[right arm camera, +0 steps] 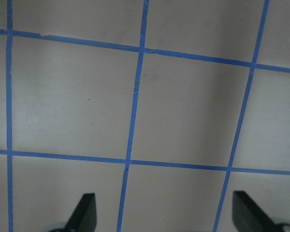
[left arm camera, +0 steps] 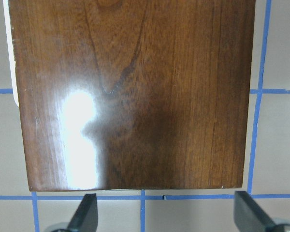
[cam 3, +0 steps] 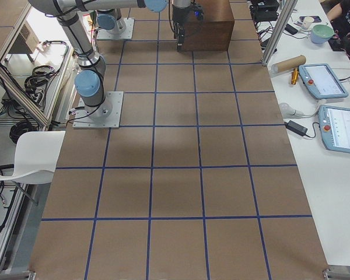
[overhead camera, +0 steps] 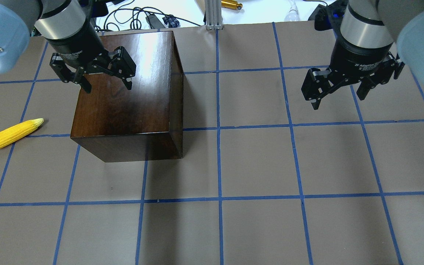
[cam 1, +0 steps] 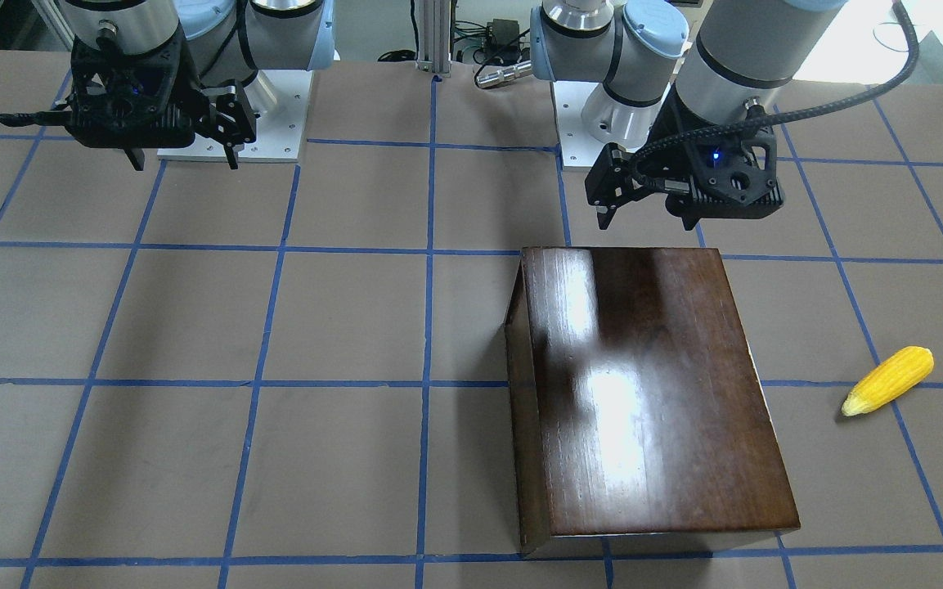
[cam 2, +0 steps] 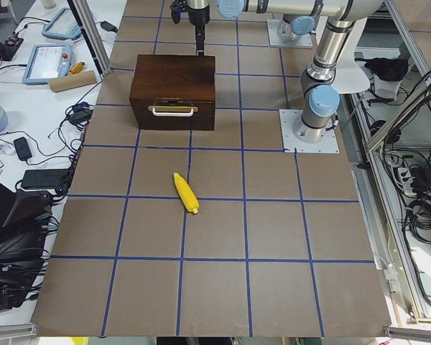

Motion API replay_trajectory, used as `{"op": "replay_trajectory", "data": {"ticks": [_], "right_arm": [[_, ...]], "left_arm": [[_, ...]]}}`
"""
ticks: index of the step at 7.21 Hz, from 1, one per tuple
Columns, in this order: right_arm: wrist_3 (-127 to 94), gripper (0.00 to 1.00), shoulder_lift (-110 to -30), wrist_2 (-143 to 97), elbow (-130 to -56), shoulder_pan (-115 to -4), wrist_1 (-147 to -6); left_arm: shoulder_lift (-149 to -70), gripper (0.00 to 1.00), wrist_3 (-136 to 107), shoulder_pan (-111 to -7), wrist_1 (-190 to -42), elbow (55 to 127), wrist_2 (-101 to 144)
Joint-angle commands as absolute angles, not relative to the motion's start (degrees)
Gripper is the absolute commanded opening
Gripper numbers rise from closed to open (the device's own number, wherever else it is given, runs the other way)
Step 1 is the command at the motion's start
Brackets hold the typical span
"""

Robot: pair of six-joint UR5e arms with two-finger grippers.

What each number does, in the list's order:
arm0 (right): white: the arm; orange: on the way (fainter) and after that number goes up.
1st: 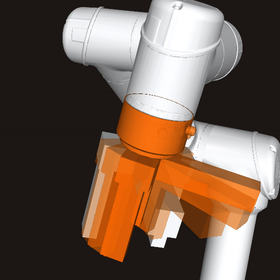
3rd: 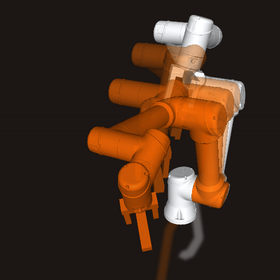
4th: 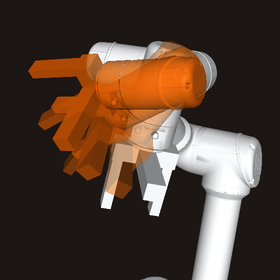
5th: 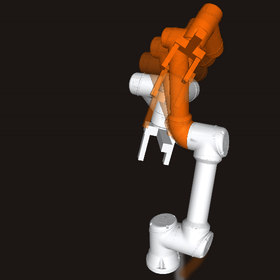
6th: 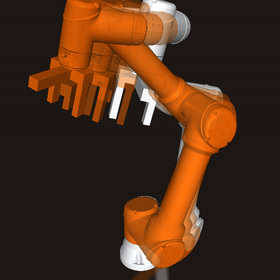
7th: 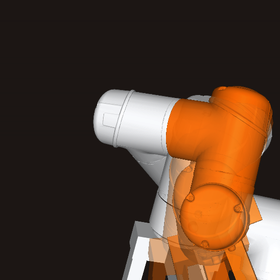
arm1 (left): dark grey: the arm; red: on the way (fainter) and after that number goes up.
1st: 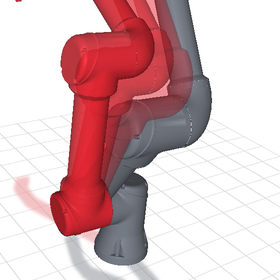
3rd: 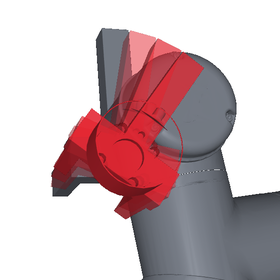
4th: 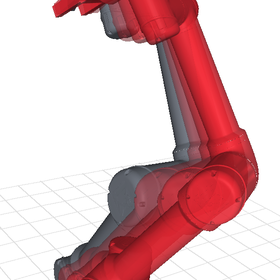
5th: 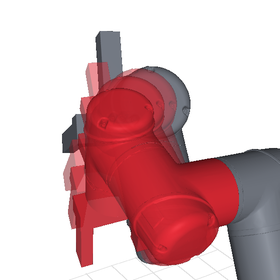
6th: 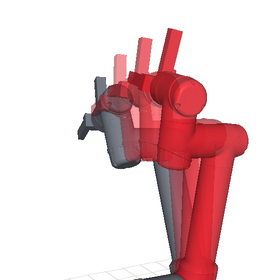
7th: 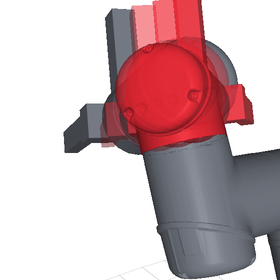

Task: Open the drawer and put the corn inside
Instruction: 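Move the left gripper off the cabinet top toward its drawer side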

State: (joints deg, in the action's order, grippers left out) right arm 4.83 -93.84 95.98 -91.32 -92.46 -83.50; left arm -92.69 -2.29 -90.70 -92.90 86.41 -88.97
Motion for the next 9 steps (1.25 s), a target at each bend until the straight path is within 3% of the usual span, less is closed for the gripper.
{"op": "replay_trajectory", "data": {"ticks": [1,4,9], "right_arm": [[4.83,1.0,-93.87,96.06,-91.32,-92.46,-83.5],[4.83,1.0,-93.87,95.98,-91.32,-92.46,-83.5],[4.83,1.0,-93.78,95.98,-91.32,-92.46,-83.5]], "left_arm": [[-92.64,1.0,-2.2,-89.31,-93.16,86.57,-89.21],[-92.55,1.0,2.27,-82.82,-93.43,86.92,-89.38],[-94.04,1.0,22.35,-63.23,-92.73,87.19,-89.21]]}}
